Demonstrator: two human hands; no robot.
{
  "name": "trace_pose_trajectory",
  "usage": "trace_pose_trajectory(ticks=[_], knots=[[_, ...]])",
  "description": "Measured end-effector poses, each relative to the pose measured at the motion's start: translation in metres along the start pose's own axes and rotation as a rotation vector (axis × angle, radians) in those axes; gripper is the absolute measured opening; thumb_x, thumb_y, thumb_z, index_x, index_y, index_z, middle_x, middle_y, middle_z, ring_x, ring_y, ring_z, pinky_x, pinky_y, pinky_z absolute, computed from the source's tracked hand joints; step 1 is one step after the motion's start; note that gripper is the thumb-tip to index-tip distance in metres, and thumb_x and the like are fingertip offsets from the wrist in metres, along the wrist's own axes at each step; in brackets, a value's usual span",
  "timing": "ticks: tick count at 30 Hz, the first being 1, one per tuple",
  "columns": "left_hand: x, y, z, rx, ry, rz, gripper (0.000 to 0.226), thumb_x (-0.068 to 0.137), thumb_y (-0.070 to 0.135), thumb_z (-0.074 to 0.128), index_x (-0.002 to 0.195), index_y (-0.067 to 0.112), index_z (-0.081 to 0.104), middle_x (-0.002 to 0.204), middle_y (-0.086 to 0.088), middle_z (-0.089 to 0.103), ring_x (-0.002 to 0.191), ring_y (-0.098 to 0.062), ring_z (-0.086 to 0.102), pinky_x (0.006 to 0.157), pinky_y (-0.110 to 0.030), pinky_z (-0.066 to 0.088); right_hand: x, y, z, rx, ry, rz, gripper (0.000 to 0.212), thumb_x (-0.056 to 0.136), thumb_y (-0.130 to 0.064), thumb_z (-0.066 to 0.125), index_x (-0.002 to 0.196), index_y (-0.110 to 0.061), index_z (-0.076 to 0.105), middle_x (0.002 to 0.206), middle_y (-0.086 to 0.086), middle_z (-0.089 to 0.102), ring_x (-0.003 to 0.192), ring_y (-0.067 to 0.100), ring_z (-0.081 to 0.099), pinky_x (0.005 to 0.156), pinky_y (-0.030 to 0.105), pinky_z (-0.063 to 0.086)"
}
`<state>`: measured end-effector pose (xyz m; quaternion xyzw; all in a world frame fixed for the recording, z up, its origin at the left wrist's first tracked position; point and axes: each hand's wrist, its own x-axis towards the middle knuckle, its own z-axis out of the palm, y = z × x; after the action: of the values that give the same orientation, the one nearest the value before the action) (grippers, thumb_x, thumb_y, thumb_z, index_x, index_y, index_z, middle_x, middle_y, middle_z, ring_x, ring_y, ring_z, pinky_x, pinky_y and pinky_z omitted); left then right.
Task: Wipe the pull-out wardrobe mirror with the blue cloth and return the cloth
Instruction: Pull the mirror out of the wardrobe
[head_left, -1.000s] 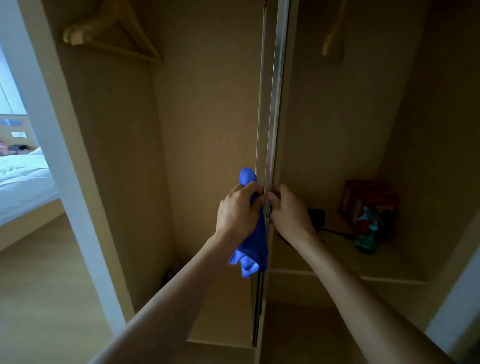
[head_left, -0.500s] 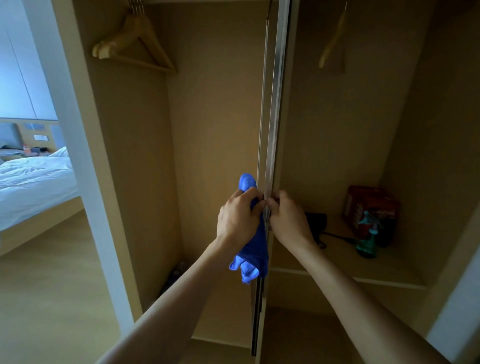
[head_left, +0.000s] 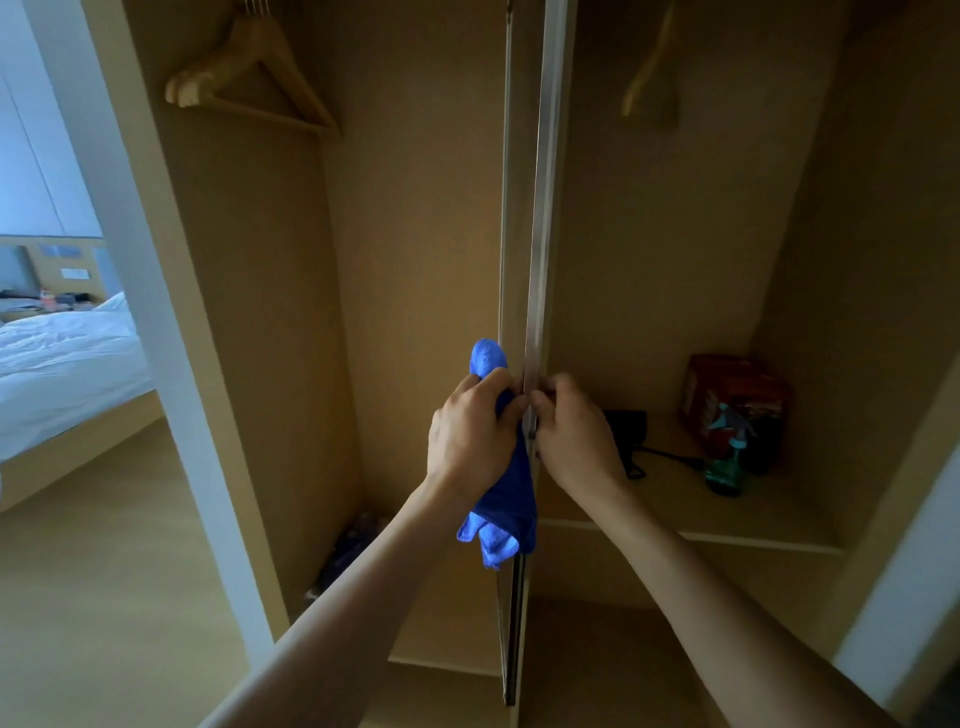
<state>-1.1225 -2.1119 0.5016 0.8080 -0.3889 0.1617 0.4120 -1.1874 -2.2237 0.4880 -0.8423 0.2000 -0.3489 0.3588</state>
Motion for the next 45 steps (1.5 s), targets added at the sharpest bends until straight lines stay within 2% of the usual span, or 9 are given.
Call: trace_pose_trajectory(ticks=[7,12,21,26,32,34,37,42,45], knots=[[0.002,0.004,0.002,-0.012,-0.021,0.033,0.011,0.101,0.035,0.056,0.103,0.027,0.064,0.094,0.006,0.060,0.081,-0.018,0.060,0.074,-0.036,0.052,-0.001,0.006,-0.005,0.003,0.027,-0.002,0.018,0.104,-0.038,0.045,0.117,-0.029,0.054,0.085,-0.024,0.053,0.075,-0.010,0.052,0.057,0.012,0.036],[0.000,0.012,0.007,0.046,0.015,0.024,0.016,0.103,0.030,0.052,0.110,0.024,0.065,0.094,0.003,0.059,0.078,-0.020,0.061,0.069,-0.033,0.050,-0.002,0.009,-0.008,0.019,0.020,-0.003,0.025,0.104,-0.040,0.044,0.121,-0.026,0.055,0.102,-0.013,0.064,0.087,0.000,0.060,0.062,0.016,0.040],[0.001,0.040,0.023,0.053,-0.019,0.023,0.019,0.105,0.027,0.046,0.109,0.023,0.064,0.098,0.000,0.059,0.079,-0.024,0.062,0.073,-0.042,0.054,-0.001,0.022,-0.027,0.014,0.084,0.008,0.028,0.104,-0.048,0.039,0.110,-0.027,0.057,0.087,-0.011,0.066,0.074,0.002,0.064,0.059,0.020,0.044],[0.005,0.052,0.036,0.052,-0.059,0.020,0.021,0.104,0.026,0.044,0.113,0.026,0.063,0.102,0.000,0.059,0.083,-0.027,0.063,0.075,-0.042,0.053,0.004,0.030,-0.041,-0.018,0.105,0.008,0.019,0.105,-0.046,0.040,0.104,-0.032,0.053,0.081,-0.013,0.062,0.069,-0.007,0.061,0.051,0.009,0.041],[0.013,0.064,0.053,0.066,-0.060,0.006,0.023,0.103,0.030,0.045,0.115,0.029,0.064,0.102,0.000,0.061,0.083,-0.029,0.063,0.071,-0.038,0.049,0.014,0.038,-0.050,-0.115,0.129,0.035,0.019,0.106,-0.039,0.037,0.097,-0.025,0.047,0.080,-0.012,0.056,0.069,0.010,0.054,0.052,0.021,0.032],[0.015,0.066,0.058,0.068,-0.062,0.007,0.023,0.104,0.031,0.045,0.116,0.031,0.065,0.103,0.001,0.062,0.084,-0.029,0.063,0.069,-0.036,0.046,0.018,0.040,-0.053,-0.120,0.135,0.040,0.021,0.106,-0.036,0.037,0.097,-0.019,0.047,0.087,0.000,0.063,0.080,0.024,0.060,0.060,0.033,0.036],[0.016,0.065,0.064,0.048,-0.046,0.011,0.023,0.104,0.032,0.048,0.118,0.036,0.066,0.103,0.005,0.061,0.084,-0.024,0.063,0.066,-0.031,0.036,0.023,0.043,-0.059,-0.137,0.139,0.081,0.021,0.106,-0.034,0.036,0.098,-0.018,0.047,0.091,0.009,0.065,0.090,0.034,0.063,0.067,0.035,0.037],[0.022,0.061,0.071,0.025,-0.060,0.008,0.028,0.104,0.033,0.049,0.128,0.036,0.063,0.115,0.003,0.064,0.096,-0.023,0.064,0.077,-0.032,0.047,0.035,0.051,-0.065,-0.203,0.181,0.131,0.022,0.108,-0.032,0.033,0.099,-0.018,0.047,0.077,-0.006,0.049,0.074,0.022,0.051,0.057,0.036,0.030],[0.023,0.056,0.072,0.016,-0.045,-0.010,0.030,0.104,0.034,0.049,0.130,0.035,0.063,0.116,0.002,0.065,0.098,-0.024,0.064,0.082,-0.036,0.051,0.041,0.057,-0.070,-0.199,0.187,0.140,0.022,0.109,-0.031,0.031,0.099,-0.020,0.047,0.075,-0.009,0.047,0.065,0.014,0.046,0.051,0.026,0.029]])
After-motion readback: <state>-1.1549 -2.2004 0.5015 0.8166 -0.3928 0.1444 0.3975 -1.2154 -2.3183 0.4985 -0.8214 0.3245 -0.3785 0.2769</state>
